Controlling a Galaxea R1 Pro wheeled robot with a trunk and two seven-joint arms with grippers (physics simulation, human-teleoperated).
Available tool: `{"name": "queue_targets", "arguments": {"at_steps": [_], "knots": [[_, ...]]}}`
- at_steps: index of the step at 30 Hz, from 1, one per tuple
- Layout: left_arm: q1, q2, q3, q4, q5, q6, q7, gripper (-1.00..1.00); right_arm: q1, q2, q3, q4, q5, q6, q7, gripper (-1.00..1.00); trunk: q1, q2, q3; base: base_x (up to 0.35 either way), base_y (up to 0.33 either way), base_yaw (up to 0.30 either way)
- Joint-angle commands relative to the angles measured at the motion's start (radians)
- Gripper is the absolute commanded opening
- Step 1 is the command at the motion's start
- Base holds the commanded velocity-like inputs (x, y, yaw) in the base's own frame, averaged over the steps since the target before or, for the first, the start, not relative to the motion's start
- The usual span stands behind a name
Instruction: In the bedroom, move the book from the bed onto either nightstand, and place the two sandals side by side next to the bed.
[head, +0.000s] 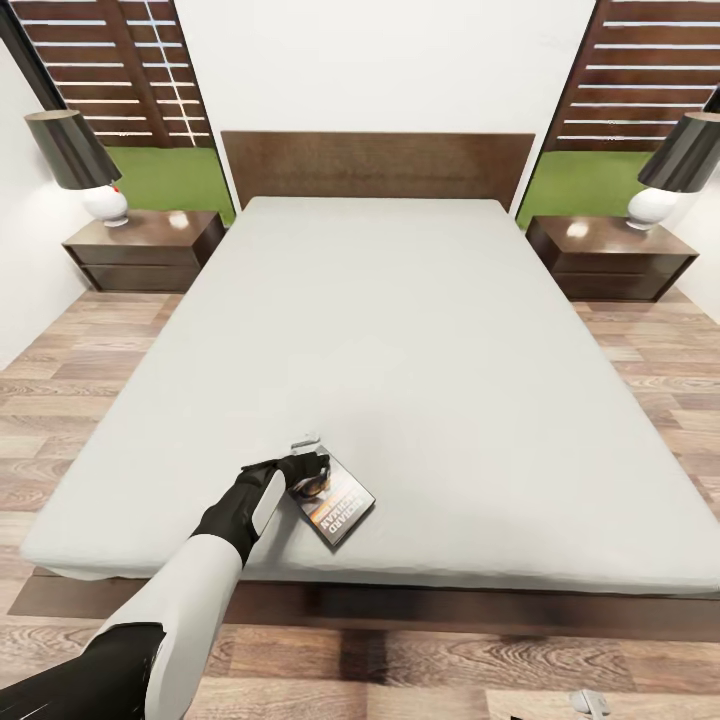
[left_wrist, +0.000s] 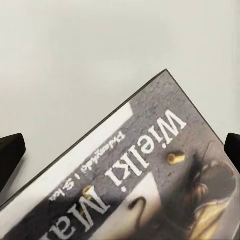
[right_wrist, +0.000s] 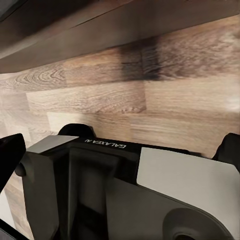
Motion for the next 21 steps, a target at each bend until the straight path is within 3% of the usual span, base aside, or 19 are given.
{"name": "queue_targets", "arguments": {"at_steps": [1, 21], "knots": [[0.000, -0.001, 0.006, -0.002, 0.009, 0.007, -0.001, 1.00, 0.000, 0.000, -0.002, 0.000, -0.002, 0.007, 0.004, 1.00, 0.000, 0.000, -0.001, 0.000, 0.000, 0.000], [0.000, -0.001, 0.006, -0.002, 0.010, 0.006, -0.001, 1.00, 0.000, 0.000, -0.002, 0.000, -0.002, 0.007, 0.004, 1.00, 0.000, 0.000, -0.001, 0.000, 0.000, 0.000]]}}
